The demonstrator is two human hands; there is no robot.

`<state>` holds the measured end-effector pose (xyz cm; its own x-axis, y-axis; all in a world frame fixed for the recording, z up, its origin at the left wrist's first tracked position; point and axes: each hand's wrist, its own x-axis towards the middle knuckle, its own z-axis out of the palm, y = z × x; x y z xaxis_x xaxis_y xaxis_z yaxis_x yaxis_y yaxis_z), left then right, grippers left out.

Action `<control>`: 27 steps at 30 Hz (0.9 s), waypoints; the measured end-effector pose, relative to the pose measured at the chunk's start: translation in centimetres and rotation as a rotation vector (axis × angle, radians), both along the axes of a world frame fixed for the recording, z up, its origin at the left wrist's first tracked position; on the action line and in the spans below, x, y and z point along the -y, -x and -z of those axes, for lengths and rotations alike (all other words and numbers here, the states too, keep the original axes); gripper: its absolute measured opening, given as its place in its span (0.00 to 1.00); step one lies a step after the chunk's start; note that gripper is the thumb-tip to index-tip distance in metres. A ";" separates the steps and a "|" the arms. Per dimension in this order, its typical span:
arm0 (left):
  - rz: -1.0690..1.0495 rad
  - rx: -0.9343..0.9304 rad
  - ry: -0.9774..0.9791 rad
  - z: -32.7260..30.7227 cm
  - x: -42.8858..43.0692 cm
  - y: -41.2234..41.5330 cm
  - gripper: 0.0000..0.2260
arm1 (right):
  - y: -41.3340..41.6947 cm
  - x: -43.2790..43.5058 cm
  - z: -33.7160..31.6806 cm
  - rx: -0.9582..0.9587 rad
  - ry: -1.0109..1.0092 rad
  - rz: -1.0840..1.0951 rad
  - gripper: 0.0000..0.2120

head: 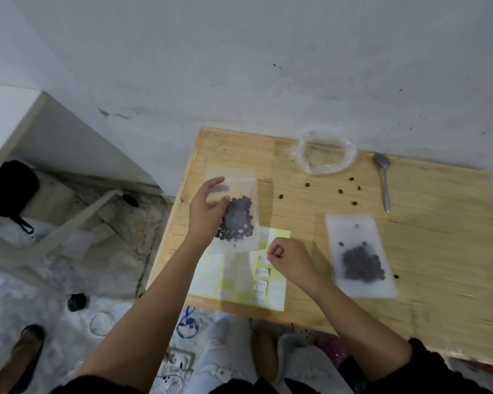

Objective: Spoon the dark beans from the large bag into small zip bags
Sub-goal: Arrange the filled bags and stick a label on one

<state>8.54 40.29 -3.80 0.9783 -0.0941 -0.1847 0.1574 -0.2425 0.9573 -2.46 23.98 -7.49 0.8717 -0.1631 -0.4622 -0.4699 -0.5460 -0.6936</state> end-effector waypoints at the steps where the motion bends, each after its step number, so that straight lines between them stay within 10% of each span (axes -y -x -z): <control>1: -0.001 0.000 -0.001 -0.1 0.0 0.0 0.16 | -0.1 0.1 -0.2 0.015 -0.012 0.012 0.05; 27: 0.255 0.044 0.259 -5.5 5.8 -2.2 0.19 | -10.7 4.5 -11.7 0.414 -0.217 0.293 0.05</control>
<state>10.69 34.46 1.70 0.9239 -0.3740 -0.0811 0.0803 -0.0177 0.9966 8.29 19.51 4.21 0.9204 -0.3650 -0.1402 -0.2444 -0.2573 -0.9349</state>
